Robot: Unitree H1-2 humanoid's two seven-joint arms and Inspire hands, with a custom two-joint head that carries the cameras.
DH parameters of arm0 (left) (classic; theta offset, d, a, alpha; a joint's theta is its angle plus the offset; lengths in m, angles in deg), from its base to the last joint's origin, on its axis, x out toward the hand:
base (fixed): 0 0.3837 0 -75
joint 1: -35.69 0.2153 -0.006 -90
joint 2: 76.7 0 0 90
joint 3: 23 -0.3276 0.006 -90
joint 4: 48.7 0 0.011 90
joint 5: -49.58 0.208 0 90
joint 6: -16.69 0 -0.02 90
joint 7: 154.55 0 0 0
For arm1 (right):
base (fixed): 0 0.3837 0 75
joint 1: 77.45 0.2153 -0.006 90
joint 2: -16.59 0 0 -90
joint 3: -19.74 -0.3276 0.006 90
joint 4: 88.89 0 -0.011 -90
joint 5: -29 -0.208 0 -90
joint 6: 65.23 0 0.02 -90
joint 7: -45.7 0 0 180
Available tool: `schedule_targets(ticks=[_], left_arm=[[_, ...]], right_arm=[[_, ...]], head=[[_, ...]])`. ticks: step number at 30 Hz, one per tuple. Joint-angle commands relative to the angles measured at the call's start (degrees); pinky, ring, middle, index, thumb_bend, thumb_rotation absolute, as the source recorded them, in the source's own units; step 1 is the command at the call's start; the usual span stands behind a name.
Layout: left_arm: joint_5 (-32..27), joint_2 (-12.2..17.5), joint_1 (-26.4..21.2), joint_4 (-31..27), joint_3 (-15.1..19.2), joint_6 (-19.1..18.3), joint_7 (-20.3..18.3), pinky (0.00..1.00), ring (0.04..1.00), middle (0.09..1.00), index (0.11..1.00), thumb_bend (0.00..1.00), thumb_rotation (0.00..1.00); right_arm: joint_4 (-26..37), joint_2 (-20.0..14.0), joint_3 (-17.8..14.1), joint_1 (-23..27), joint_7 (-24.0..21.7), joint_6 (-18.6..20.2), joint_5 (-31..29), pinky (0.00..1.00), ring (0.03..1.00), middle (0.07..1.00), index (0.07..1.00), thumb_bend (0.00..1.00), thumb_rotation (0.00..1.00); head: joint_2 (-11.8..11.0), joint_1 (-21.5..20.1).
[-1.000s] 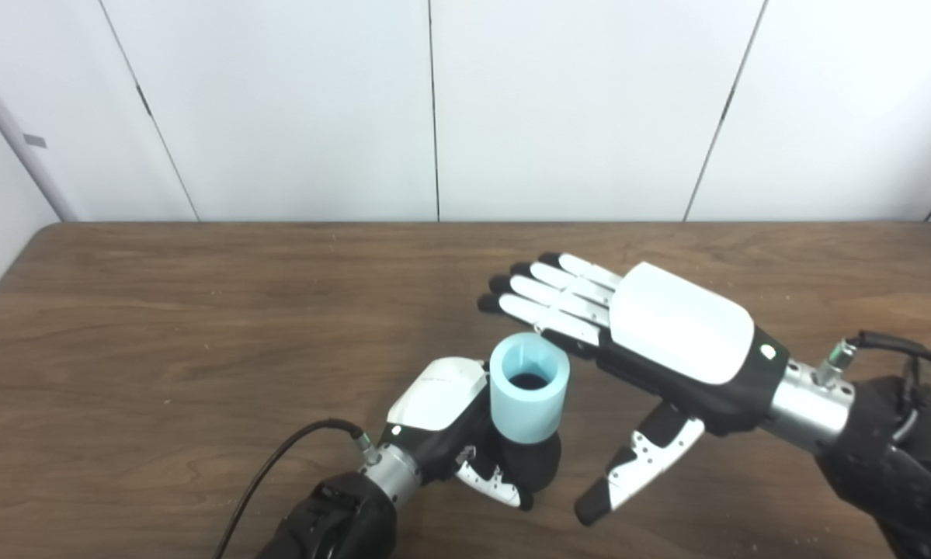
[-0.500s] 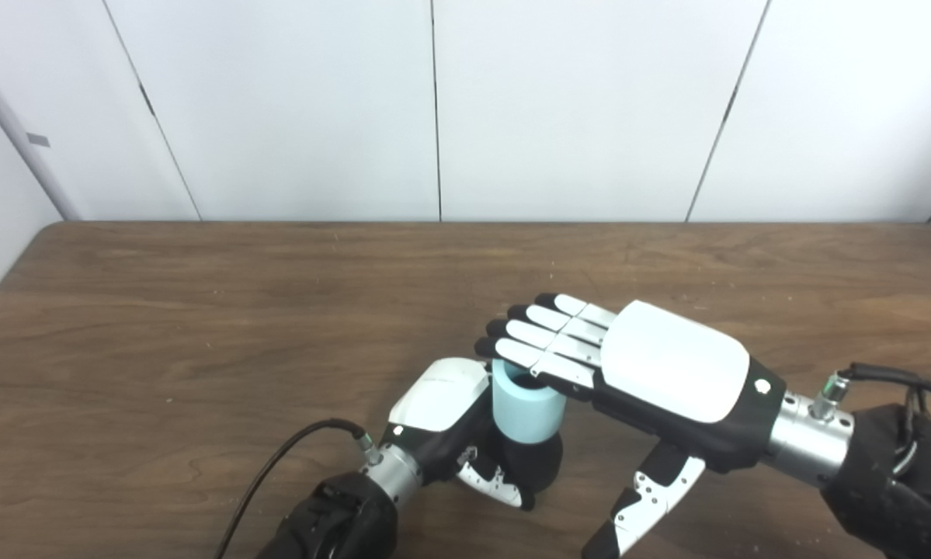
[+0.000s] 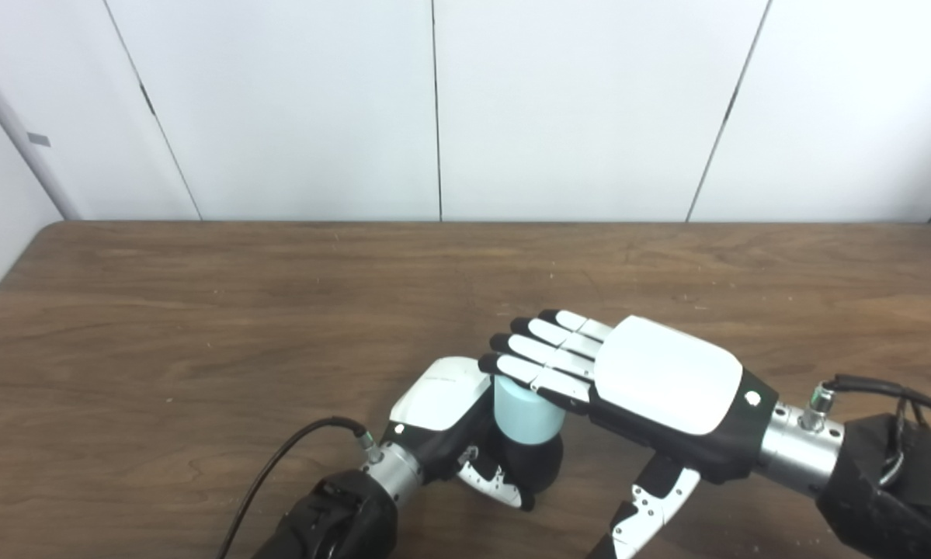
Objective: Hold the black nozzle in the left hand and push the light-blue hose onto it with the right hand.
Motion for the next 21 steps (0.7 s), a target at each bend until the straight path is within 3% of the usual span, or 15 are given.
schedule_targets(ticks=[1,13,21], left_arm=[[-0.31,1.67,3.47,4.51,-2.47,-1.83,-7.35,0.87,0.640,0.529,0.457,0.51,0.00],[-2.01,1.59,3.32,4.73,-1.64,-2.50,-7.49,0.85,0.633,0.532,0.458,0.52,0.00],[-2.10,1.71,3.40,4.68,-1.66,-2.50,-7.27,0.84,0.625,0.526,0.463,0.52,0.00]], right_arm=[[0.31,-0.27,-0.53,0.35,0.24,-0.12,0.09,1.00,1.000,1.000,0.999,0.77,1.00],[-4.41,-0.67,0.12,-4.44,4.17,-1.37,-1.14,1.00,1.000,1.000,0.974,0.76,1.00],[-5.72,-0.50,0.46,-6.38,5.79,1.79,-4.96,1.00,1.000,1.000,0.968,0.74,1.00]], head=[[-0.04,0.08],[-0.03,0.30],[0.12,0.07]])
